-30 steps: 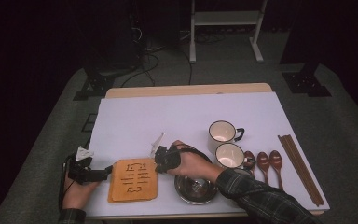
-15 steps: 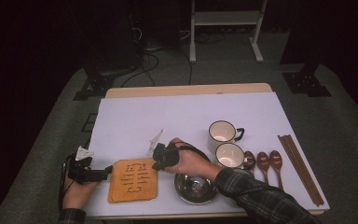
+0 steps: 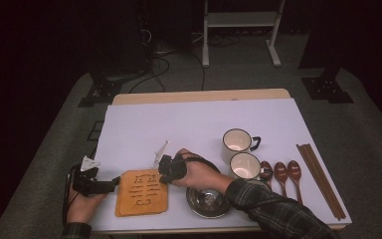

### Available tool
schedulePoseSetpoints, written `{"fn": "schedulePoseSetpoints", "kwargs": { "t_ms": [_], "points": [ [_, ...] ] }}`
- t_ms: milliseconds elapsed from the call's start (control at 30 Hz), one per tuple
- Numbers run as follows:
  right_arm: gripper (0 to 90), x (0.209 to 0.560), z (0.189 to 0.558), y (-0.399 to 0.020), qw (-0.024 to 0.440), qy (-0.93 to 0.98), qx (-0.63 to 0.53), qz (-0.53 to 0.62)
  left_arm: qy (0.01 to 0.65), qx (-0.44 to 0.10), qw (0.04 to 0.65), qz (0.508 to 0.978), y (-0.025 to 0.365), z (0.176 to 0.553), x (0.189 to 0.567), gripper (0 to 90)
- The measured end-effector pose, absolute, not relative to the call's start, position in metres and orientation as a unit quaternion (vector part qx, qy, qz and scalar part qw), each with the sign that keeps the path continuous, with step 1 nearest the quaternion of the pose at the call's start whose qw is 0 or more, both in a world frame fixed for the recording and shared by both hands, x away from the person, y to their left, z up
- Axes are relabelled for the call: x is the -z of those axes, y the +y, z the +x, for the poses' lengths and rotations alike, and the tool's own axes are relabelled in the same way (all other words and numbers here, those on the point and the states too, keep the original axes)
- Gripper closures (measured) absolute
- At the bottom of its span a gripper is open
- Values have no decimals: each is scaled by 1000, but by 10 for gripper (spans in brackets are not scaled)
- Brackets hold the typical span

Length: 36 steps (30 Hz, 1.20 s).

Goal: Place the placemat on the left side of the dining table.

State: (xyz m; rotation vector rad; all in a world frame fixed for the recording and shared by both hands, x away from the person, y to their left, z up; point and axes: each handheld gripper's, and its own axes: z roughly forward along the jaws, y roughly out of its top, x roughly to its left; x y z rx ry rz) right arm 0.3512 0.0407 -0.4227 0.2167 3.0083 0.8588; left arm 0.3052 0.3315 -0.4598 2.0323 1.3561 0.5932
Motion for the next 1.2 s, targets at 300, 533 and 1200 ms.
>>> {"fn": "schedulePoseSetpoints", "kwargs": {
  "t_ms": [300, 533, 1200],
  "points": [
    [898, 424, 350, 40, 0, 958, -276, 72, 513, -224, 309, 769, 331, 305, 460, 11],
    [898, 426, 351, 39, -1, 960, -269, 75, 513, -224, 309, 769, 331, 305, 460, 11],
    [898, 428, 351, 38, -1, 964, -253, 79, 535, -212, 323, 751, 338, 303, 452, 12]
  ]
}}
